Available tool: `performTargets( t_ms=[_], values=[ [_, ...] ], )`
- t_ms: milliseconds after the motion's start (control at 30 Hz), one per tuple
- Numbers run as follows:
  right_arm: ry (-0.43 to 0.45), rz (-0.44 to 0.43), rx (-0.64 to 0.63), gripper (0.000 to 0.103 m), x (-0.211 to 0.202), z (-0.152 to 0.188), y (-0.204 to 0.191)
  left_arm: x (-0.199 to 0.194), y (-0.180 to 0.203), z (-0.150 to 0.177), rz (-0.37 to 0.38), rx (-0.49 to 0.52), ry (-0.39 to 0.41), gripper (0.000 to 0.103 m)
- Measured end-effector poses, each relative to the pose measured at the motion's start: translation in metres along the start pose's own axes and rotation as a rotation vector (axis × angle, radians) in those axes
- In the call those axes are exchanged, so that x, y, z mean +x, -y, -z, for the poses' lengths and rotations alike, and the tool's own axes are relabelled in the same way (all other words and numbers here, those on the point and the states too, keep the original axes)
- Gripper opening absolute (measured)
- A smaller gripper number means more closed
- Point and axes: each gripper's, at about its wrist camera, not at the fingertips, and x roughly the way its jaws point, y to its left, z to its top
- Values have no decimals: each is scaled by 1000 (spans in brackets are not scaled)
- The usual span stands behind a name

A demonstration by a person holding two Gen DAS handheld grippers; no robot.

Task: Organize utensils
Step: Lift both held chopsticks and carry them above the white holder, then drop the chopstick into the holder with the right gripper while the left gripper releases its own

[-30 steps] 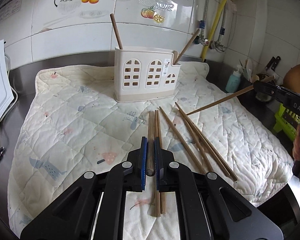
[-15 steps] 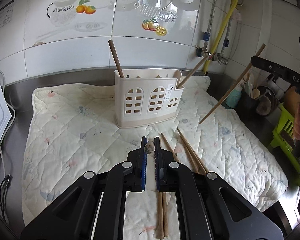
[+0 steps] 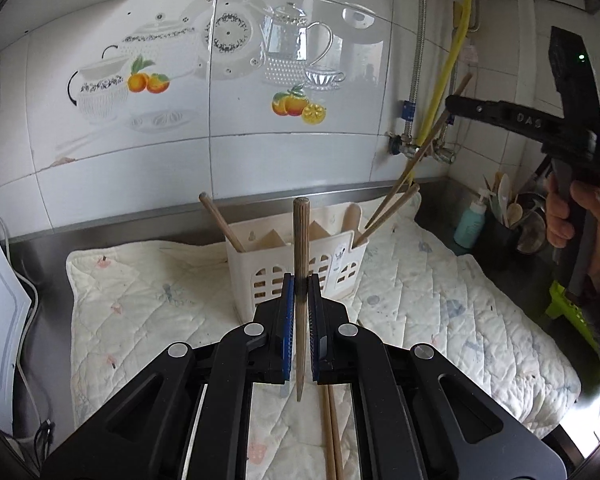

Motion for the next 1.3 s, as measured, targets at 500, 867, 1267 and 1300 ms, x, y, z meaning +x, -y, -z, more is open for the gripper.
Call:
performTargets(
  t_ms=[500, 867, 1267, 1300],
  values=[
    [-150, -3, -16, 7, 62, 38, -1, -27, 11, -85, -9, 23, 230, 5],
    [-71, 10, -23, 12, 26, 43, 8, -2, -2, -122, -71, -4, 336, 5],
    [-50, -28, -33, 13, -12, 74, 4, 27, -20, -105, -72, -77, 351, 5],
    [-48, -30, -35, 13, -13, 75, 3, 27, -20, -106, -74, -78, 355, 5]
  ],
)
